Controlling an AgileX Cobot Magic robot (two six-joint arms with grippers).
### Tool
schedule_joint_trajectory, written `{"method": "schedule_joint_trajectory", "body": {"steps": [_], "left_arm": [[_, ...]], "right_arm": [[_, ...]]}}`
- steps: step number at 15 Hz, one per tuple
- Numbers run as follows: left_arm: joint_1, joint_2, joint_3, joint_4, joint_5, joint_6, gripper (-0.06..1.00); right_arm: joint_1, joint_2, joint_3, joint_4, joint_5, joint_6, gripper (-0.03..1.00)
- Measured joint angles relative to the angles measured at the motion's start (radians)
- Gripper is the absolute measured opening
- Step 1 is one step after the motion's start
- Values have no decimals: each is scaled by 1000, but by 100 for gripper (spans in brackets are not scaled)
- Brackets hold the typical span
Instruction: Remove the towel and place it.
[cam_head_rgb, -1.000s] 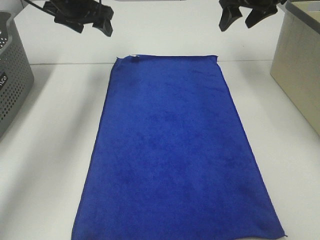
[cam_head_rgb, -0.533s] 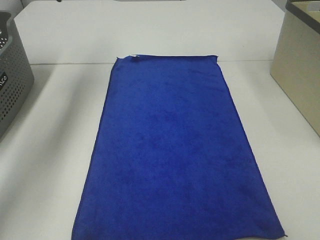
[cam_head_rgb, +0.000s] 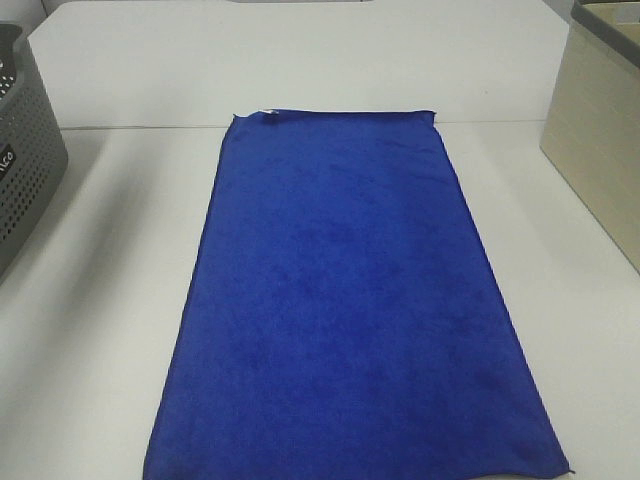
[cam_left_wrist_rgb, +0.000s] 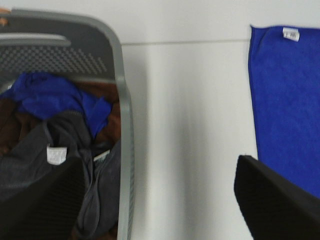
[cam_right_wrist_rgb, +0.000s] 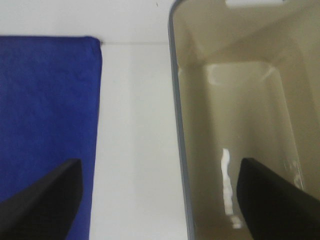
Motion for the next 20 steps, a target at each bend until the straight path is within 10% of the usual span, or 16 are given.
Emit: {"method": "schedule_joint_trajectory", "body": {"steps": [11,20], "left_arm": [[0,-901,901,90,-104,-60,78],[0,-1648,1378,110,-163,2,78]], "right_arm": [[0,-1039,952,7,6,0,82],[0,-1604,1273,47,7,64,80]]}}
